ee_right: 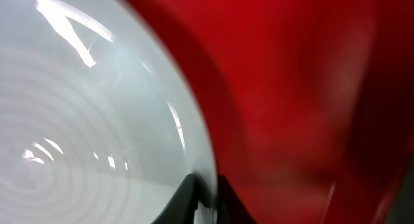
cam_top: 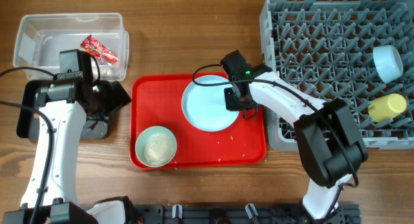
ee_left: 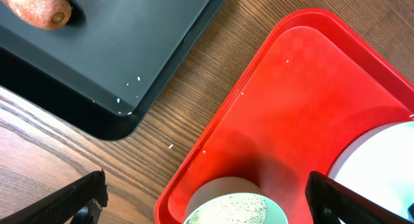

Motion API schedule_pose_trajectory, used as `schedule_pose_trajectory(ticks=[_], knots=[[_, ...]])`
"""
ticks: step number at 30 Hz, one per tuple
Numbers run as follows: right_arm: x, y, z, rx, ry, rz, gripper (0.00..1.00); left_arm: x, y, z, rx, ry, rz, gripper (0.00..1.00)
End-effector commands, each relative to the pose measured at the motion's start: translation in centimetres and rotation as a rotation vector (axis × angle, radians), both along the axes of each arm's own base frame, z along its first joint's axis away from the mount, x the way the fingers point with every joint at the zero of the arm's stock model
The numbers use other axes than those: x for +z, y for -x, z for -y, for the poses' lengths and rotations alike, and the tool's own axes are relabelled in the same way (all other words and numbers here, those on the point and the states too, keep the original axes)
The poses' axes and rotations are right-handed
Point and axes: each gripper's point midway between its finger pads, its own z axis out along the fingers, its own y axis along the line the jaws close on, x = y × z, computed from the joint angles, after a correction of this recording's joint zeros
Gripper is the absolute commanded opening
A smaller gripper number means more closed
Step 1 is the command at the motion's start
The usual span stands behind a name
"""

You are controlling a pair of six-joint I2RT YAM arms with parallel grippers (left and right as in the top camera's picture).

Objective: Sort waste into correct bins and load items into the dishwasher rack
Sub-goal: 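Lift the blue plate with the right gripper toward the dish rack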

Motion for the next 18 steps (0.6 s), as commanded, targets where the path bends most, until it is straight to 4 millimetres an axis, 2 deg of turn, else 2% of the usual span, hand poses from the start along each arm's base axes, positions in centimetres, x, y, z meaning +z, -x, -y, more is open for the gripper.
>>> schedule_pose_trajectory(ticks=[1, 3, 6, 9, 12, 13, 16, 18], knots=[[-1.3, 1.5, -0.1, 0.015, -0.01, -0.058, 0.04, -0.1, 0.2, 0.1, 0.016, 0.012, -0.003, 0.98], [-1.2, 1.2, 0.1, -0.009, -0.005, -0.047, 0.04, -0.1, 0.2, 0.1, 0.016, 0.012, -0.003, 0.98], [0.2, -0.1, 0.5, -0.027, -0.014, -0.01, 0.04, -0.1, 0.2, 0.0, 0.015, 0.011, -0.003, 0.98], [4.1, -2.1, 0.9, -0.039, -0.055, 0.075, 0.04, -0.1, 0.2, 0.0, 0.015, 0.011, -0.002, 0.98], [11.1, -4.4, 1.9, 0.0, -0.095, 0.266, 0.04, -0.1, 0.2, 0.0, 0.015, 0.011, -0.002, 0.98], [12.6, -4.8, 2.4, -0.005, -0.089, 0.311, 0.04, -0.1, 0.2, 0.0, 0.016, 0.011, -0.002, 0.98], [19.4, -5.9, 6.0, -0.045, -0.035, 0.528, 0.04, -0.1, 0.1, 0.0, 0.016, 0.01, 0.003, 0.98], [23.6, -6.3, 9.3, -0.094, 0.033, 0.665, 0.04, -0.1, 0.0, 0.0, 0.015, 0.01, 0.005, 0.98]])
